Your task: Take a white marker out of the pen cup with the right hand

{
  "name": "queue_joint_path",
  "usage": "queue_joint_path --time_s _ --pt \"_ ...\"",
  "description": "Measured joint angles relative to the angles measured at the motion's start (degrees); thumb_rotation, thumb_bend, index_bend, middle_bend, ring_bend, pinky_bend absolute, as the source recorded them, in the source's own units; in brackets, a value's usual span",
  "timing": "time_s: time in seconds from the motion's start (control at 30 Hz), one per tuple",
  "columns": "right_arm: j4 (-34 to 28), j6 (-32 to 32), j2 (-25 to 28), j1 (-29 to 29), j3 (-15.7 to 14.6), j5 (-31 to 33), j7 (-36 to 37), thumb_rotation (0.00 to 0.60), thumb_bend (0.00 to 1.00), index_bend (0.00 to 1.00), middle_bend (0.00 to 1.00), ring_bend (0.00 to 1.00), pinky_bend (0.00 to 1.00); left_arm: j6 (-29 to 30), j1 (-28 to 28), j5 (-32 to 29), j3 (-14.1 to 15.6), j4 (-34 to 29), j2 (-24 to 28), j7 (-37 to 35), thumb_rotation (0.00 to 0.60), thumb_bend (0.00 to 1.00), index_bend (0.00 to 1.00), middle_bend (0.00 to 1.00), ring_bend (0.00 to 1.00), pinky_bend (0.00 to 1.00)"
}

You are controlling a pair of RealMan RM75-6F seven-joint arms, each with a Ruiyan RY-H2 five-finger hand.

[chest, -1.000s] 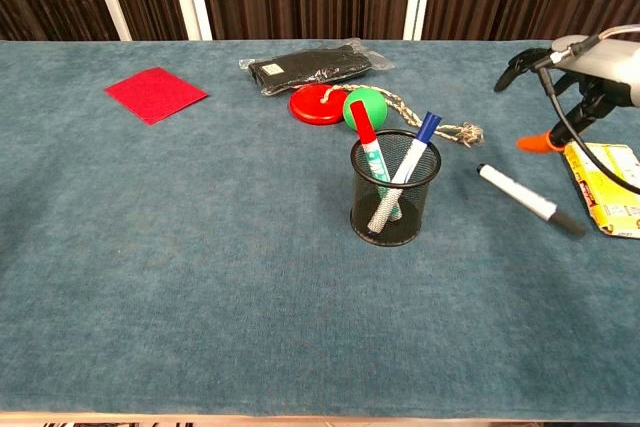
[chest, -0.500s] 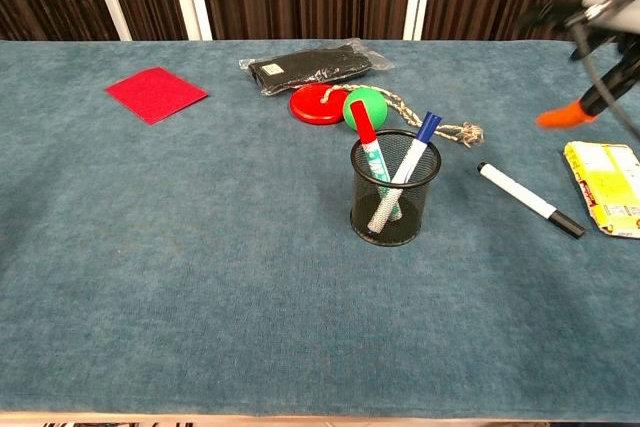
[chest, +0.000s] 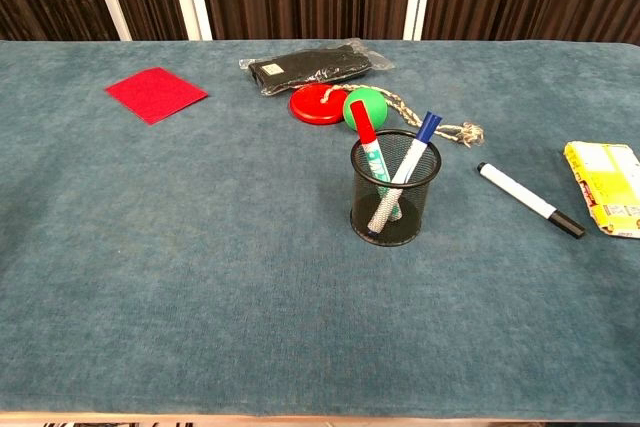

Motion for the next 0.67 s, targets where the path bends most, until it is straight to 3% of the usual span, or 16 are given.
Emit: queue_joint_path --time_s 0.13,0.3,0.67 --pt "4.49 3.37 -0.91 -4.56 -3.35 -3.86 2.31 0.6 0.2 0.0 0.0 0.0 0.17 0.1 0.03 0.13 0.08 0.19 -0.13 0.19 0.6 0.54 0.16 0.0 0.0 0.02" --pt "9.56 5.83 -3.34 -8.33 -5.4 -6.87 5.22 0.6 0.2 0.0 0.0 0.0 0.17 0.14 0.01 0.36 0.16 0.42 -0.18 0.34 0.6 0.54 0.16 0.0 0.0 0.02" --pt "11.29 5.76 -4.07 -10.24 -5.68 -12.0 7.49 0.6 0.2 0.0 0.0 0.0 0.17 0.28 -0.01 0.59 0.1 0.65 -0.13 0.24 0.6 0.54 0.16 0.0 0.0 0.02"
